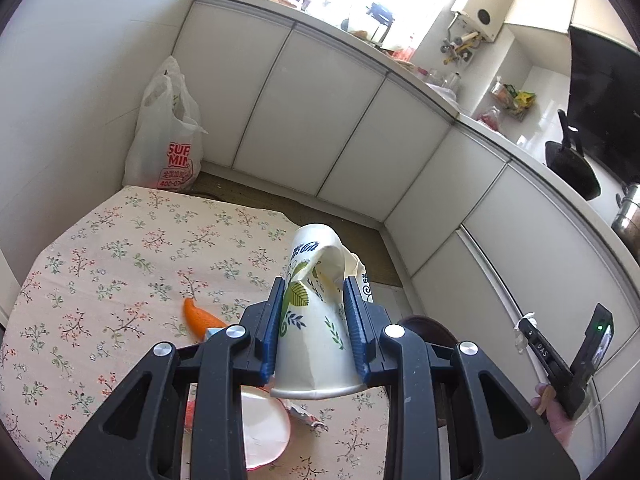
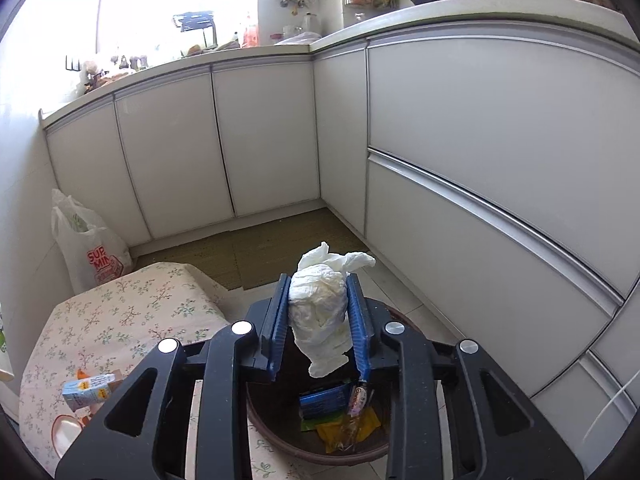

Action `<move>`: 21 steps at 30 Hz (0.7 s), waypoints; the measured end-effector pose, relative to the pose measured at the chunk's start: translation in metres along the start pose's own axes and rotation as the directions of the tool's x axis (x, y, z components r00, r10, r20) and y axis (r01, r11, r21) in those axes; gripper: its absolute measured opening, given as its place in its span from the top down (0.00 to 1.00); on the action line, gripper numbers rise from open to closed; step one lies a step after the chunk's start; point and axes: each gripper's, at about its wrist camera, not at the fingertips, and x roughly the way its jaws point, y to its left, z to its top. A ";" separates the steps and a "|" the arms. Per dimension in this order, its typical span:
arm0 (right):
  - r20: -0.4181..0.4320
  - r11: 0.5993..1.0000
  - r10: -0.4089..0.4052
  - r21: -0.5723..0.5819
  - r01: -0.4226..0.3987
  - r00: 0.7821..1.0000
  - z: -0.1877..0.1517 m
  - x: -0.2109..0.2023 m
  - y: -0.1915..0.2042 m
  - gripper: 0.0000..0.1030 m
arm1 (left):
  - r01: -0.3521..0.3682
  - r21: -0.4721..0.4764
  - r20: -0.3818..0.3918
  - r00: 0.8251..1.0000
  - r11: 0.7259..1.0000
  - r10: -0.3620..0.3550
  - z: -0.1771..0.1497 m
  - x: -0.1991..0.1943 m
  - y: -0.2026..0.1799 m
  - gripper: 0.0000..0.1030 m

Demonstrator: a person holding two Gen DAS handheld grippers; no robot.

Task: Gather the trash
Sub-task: 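Carry the tissue over the brown bin and open the right gripper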

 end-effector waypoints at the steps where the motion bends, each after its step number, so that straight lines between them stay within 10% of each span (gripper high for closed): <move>1: -0.009 1.000 -0.008 0.011 0.008 1.000 -0.003 0.005 -0.006 0.73 | 0.004 0.011 -0.005 1.000 1.000 -0.004 -0.003 0.003 -0.006 0.71; 17: -0.094 0.975 -0.069 0.204 0.087 0.993 -0.016 0.047 -0.102 0.70 | 0.157 0.056 -0.156 0.977 0.986 -0.147 -0.051 0.093 -0.131 0.71; 19: -0.102 0.971 -0.069 0.223 0.090 0.992 -0.020 0.046 -0.112 0.36 | 0.176 0.060 -0.173 0.971 0.983 -0.164 -0.056 0.104 -0.150 0.71; 21: -0.075 0.957 -0.106 0.262 0.122 0.992 -0.019 0.040 -0.123 0.23 | 0.200 0.065 -0.192 0.964 0.978 -0.184 -0.061 0.115 -0.169 0.71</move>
